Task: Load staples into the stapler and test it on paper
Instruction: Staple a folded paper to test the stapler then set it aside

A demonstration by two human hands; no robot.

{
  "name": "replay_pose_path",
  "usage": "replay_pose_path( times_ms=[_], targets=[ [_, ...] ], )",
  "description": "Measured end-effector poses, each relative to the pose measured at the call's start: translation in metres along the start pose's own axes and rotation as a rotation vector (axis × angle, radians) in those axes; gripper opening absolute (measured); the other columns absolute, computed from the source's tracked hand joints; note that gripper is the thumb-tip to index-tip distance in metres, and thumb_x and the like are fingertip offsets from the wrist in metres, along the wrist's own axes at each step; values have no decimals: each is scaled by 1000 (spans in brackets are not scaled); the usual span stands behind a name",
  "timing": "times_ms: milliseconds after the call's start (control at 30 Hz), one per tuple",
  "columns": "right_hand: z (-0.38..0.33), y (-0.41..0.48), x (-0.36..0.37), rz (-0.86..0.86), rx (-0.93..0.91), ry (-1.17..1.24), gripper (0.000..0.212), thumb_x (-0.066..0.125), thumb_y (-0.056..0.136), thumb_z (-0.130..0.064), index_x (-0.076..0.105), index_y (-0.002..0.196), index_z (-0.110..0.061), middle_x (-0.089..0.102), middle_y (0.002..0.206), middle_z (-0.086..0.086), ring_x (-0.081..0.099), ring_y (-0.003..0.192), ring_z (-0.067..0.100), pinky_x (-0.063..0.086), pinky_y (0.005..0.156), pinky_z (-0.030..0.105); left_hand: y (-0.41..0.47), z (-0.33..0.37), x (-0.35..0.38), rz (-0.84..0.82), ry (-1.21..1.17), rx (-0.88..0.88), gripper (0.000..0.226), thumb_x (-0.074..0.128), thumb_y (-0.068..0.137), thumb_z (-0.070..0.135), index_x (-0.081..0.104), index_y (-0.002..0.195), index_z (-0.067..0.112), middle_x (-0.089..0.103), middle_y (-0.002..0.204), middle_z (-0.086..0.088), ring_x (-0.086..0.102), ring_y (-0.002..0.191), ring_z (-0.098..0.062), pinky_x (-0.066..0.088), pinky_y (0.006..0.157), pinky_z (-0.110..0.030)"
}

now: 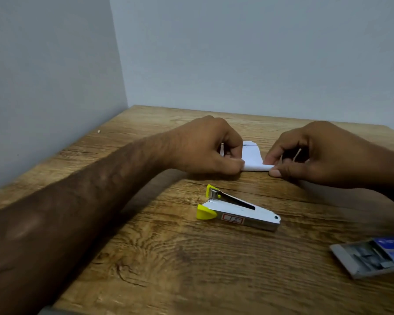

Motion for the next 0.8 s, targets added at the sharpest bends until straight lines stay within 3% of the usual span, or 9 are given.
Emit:
replay_pose_path(
  times_ms=[100, 233, 367, 500, 667, 800],
  targets=[
    [-4, -2, 2, 26, -17, -6, 13, 82, 81, -18, 81, 83, -31, 78, 69, -11, 71, 62, 3, 50, 59, 14, 1, -1, 1, -6, -7, 1, 13, 73, 88, 28, 77, 81, 18, 63, 58, 18, 56, 58, 5, 36, 52, -8],
    [-10, -3, 0, 91, -24, -12, 15, 82, 76, -11, 80, 76, -26, 74, 62, -8, 69, 56, 8, 54, 57, 25, 0, 5, 5, 8, 106, 48, 17, 68, 88, 38, 76, 98, 26, 70, 79, 10, 62, 67, -2, 50, 62, -26],
    [-18, -3, -1, 139, -52, -13, 14, 84, 75, -14, 79, 74, -27, 72, 64, -11, 67, 58, 8, 52, 52, 24, 2, 19, 11, 61, 231, 137, 26, 63, 93, 48, 75, 107, 30, 65, 90, 13, 58, 76, -6, 54, 71, -37],
    [-17, -2, 3, 143, -20, 28, 12, 86, 74, -17, 80, 75, -27, 74, 67, -16, 67, 56, 6, 50, 51, 16, 4, 19, 12, 102, 258, 123, 24, 64, 94, 47, 76, 106, 31, 59, 89, 16, 54, 78, -5, 54, 73, -39],
    [-17, -2, -1, 144, 0, 36, 7, 84, 77, -26, 79, 76, -32, 75, 73, -23, 69, 61, 7, 53, 55, 16, 5, 19, 16, 112, 287, 69, 20, 64, 88, 46, 73, 97, 31, 64, 88, 15, 57, 79, -10, 55, 70, -39],
    [-30, -5, -11, 159, -46, 164, 5, 79, 78, -35, 79, 75, -31, 75, 67, -9, 65, 54, 12, 50, 50, 20, 5, 14, 14, 107, 277, 4, 18, 66, 82, 43, 70, 92, 28, 69, 89, 9, 61, 79, -13, 56, 71, -39]
  ],
)
Point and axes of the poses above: each hand's wrist, its own y-axis towards the middle knuckle, its own x-axis out of the palm, z = x × y, the point moved 3 cm from there along y, towards the middle knuckle
